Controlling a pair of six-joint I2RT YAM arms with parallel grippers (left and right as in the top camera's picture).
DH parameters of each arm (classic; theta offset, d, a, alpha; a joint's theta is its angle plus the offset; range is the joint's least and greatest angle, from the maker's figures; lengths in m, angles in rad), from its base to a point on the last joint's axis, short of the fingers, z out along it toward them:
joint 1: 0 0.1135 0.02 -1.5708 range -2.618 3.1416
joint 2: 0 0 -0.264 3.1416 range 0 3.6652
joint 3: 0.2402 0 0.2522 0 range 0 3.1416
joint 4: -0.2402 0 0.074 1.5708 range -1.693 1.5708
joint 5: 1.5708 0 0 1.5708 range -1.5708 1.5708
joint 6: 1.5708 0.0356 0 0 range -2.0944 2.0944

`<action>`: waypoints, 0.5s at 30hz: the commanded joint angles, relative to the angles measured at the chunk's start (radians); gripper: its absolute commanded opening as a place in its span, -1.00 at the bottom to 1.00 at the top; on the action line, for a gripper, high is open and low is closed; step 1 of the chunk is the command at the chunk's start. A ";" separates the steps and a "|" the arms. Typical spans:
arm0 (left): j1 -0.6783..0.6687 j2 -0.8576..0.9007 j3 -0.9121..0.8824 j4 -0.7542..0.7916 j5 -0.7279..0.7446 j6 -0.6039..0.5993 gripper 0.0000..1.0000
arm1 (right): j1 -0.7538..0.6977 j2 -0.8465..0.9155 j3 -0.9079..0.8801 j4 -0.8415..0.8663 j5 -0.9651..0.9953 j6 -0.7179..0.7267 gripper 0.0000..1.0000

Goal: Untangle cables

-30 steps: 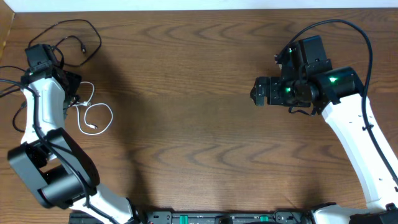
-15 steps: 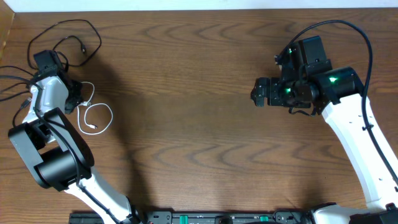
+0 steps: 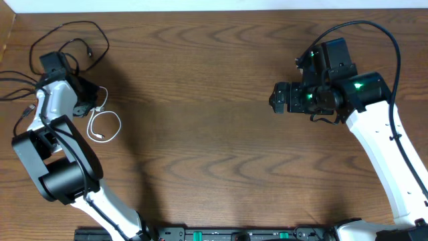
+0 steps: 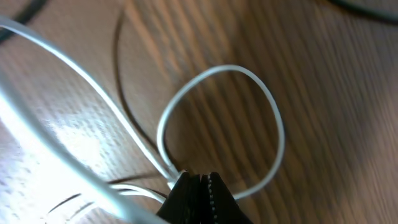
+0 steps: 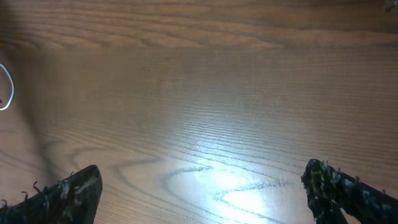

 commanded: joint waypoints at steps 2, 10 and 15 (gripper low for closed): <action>-0.029 -0.022 -0.014 -0.003 0.013 0.030 -0.85 | 0.000 -0.011 -0.008 -0.003 -0.007 0.027 0.99; -0.017 -0.051 0.002 -0.016 -0.005 0.032 0.97 | 0.037 -0.011 -0.008 -0.003 -0.006 0.029 0.99; -0.002 -0.188 0.003 -0.025 0.025 0.031 0.97 | 0.066 -0.011 -0.008 0.010 -0.003 0.029 0.98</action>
